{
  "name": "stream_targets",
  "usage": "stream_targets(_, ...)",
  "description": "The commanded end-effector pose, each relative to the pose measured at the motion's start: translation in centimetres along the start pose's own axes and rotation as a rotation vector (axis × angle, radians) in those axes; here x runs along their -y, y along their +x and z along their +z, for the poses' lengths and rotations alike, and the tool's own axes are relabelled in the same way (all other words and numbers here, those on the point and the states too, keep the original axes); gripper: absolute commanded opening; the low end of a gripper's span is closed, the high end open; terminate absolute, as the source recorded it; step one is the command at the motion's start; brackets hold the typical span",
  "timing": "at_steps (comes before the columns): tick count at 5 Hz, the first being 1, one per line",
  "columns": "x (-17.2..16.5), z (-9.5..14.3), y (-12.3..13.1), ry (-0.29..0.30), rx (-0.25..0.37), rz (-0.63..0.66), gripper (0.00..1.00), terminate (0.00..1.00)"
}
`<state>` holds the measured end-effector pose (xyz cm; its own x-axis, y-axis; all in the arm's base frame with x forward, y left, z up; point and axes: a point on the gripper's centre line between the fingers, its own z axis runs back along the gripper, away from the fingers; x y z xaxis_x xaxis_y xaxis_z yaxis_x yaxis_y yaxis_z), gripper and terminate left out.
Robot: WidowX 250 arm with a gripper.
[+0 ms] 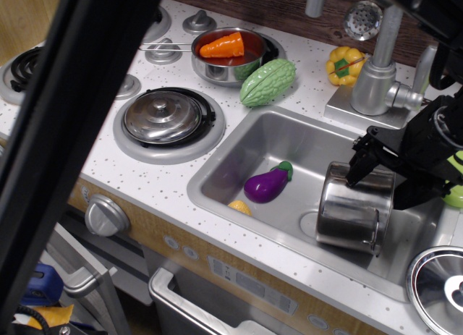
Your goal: Flip pot upright in sink
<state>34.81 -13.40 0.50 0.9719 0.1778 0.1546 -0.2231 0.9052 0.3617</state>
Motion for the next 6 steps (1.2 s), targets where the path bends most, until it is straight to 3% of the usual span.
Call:
stream_targets(1,-1.1,0.5,0.4,-0.02,0.036,-0.004,0.0,0.0)
stream_targets(3,-3.9,-0.2,-0.5,-0.027,0.034,-0.068,0.0,0.0)
stream_targets(4,-6.0,-0.5,-0.8,-0.082,0.027,-0.083,0.0,0.0)
stream_targets(5,-6.8,-1.2,-1.2,-0.185,0.023,-0.047,0.0,0.0)
stream_targets(6,-7.0,-1.6,-1.1,-0.206,0.022,-0.049,0.0,0.0)
